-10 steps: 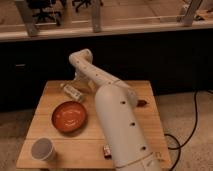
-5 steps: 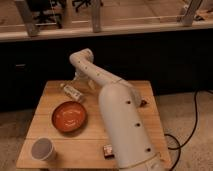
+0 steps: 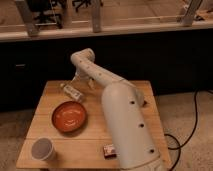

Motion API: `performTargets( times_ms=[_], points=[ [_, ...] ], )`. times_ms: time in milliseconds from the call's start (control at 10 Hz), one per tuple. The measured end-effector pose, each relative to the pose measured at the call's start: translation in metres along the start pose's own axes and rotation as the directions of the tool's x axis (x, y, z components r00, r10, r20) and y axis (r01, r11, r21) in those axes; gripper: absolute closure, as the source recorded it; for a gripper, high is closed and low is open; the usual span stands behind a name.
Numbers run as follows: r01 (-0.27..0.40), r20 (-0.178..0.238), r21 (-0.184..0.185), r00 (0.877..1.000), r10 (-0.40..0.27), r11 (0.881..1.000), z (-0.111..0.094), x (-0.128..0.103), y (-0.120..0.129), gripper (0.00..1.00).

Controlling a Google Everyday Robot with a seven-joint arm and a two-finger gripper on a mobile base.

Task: Place the bottle in the ceramic bowl

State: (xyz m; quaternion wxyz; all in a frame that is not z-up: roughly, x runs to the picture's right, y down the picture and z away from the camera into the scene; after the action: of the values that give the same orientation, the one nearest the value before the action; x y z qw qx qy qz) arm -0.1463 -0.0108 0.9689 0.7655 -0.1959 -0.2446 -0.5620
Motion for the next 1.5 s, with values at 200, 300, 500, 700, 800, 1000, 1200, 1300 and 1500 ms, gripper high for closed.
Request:
performTargets(
  times_ms=[200,300,500,700,800,1000,1200,1300,1500],
  points=[
    [0.038,0.014,0.016,0.999,-0.038,0.999,-0.002,-0.003,-0.002,0.2],
    [0.05,0.017,0.02,0.999,-0.051,0.999,-0.003,-0.004,-0.003,0.2],
    [0.089,0.022,0.028,0.996,-0.09,0.996,-0.004,-0.008,-0.006,0.2],
    [0.134,0.025,0.028,0.99,-0.135,0.991,-0.003,-0.013,-0.008,0.2],
    [0.152,0.026,0.025,0.988,-0.152,0.988,-0.003,-0.015,-0.009,0.2],
    [0.187,0.03,0.02,0.982,-0.187,0.982,0.0,-0.019,-0.012,0.2],
    [0.229,0.037,0.013,0.973,-0.23,0.973,0.004,-0.026,-0.018,0.2],
    [0.248,0.042,0.007,0.968,-0.248,0.969,0.007,-0.029,-0.02,0.2],
    [0.289,0.053,-0.007,0.956,-0.288,0.957,0.012,-0.037,-0.025,0.2]
  ],
)
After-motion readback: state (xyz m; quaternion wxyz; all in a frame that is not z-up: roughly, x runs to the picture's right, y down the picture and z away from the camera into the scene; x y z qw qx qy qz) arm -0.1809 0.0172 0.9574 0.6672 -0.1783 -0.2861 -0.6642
